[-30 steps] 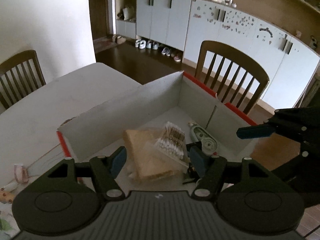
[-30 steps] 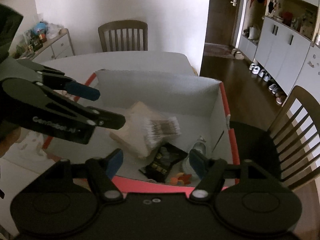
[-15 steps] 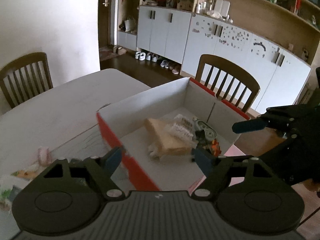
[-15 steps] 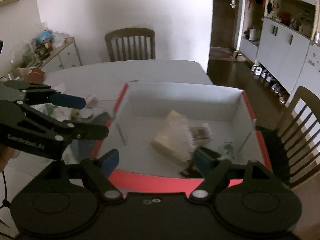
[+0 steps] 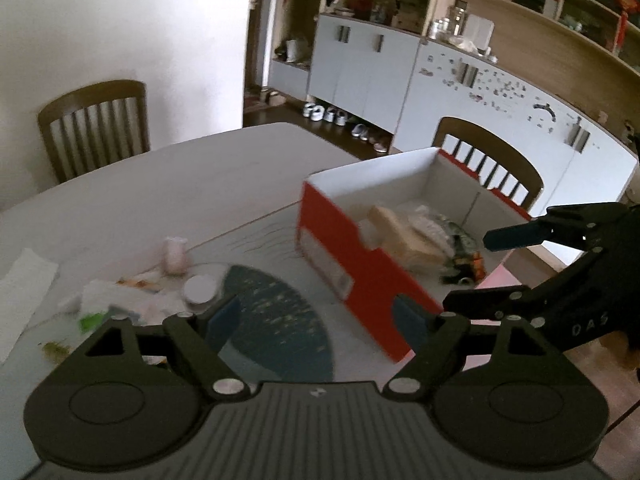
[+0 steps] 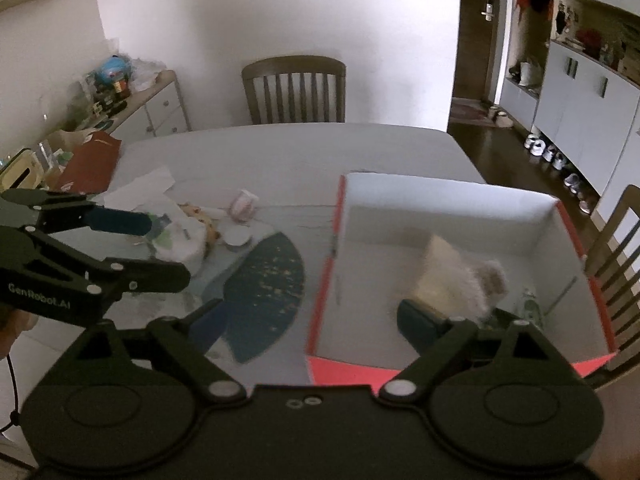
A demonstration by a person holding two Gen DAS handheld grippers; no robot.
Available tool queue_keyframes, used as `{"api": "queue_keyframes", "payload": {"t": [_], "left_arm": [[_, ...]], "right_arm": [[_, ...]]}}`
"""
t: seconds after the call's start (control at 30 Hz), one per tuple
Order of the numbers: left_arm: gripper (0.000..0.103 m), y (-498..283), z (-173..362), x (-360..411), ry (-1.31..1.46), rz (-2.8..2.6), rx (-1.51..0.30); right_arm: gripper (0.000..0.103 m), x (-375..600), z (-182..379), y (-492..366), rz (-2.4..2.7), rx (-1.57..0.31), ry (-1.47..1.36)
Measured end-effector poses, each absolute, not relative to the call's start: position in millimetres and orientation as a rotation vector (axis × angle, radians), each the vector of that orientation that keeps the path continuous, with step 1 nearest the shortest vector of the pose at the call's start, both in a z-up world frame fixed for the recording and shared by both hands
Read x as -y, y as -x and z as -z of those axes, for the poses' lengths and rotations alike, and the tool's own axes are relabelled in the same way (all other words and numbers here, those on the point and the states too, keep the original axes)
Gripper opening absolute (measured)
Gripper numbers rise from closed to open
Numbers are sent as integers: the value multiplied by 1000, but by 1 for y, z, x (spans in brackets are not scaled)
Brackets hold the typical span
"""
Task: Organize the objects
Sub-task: 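Move both grippers back to the table toward the white plastic bag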
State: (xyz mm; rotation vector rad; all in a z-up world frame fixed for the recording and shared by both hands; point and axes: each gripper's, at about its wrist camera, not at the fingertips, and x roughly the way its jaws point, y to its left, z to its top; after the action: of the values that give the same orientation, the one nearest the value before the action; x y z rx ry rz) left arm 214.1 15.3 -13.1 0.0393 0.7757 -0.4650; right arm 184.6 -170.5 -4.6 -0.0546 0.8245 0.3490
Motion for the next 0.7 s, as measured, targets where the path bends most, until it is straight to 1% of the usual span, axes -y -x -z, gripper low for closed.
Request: {"api": "queue_keyframes", "payload": {"t": [0.07, 0.13, 0.4, 0.43, 0.47, 0.5, 0.7], "left_arm": [[88, -212, 15, -28, -29, 452, -779], [90, -210, 18, -43, -20, 436, -780], [91, -206, 35, -99, 3, 354, -792], [93, -207, 38, -107, 7, 338, -796], [101, -208, 41, -113, 10, 323, -799], [103, -209, 44, -122, 14, 304, -801], [103, -218, 62, -163, 22, 218, -809]], "right_arm": [[92, 158, 5, -186, -351, -827, 62], [92, 147, 7, -188, -355, -830, 69], [92, 101, 12, -196, -386, -838, 109], [92, 97, 13, -197, -391, -839, 115], [92, 91, 14, -199, -395, -840, 123], [92, 87, 15, -200, -399, -842, 131], [92, 59, 22, -211, -433, -854, 170]]}}
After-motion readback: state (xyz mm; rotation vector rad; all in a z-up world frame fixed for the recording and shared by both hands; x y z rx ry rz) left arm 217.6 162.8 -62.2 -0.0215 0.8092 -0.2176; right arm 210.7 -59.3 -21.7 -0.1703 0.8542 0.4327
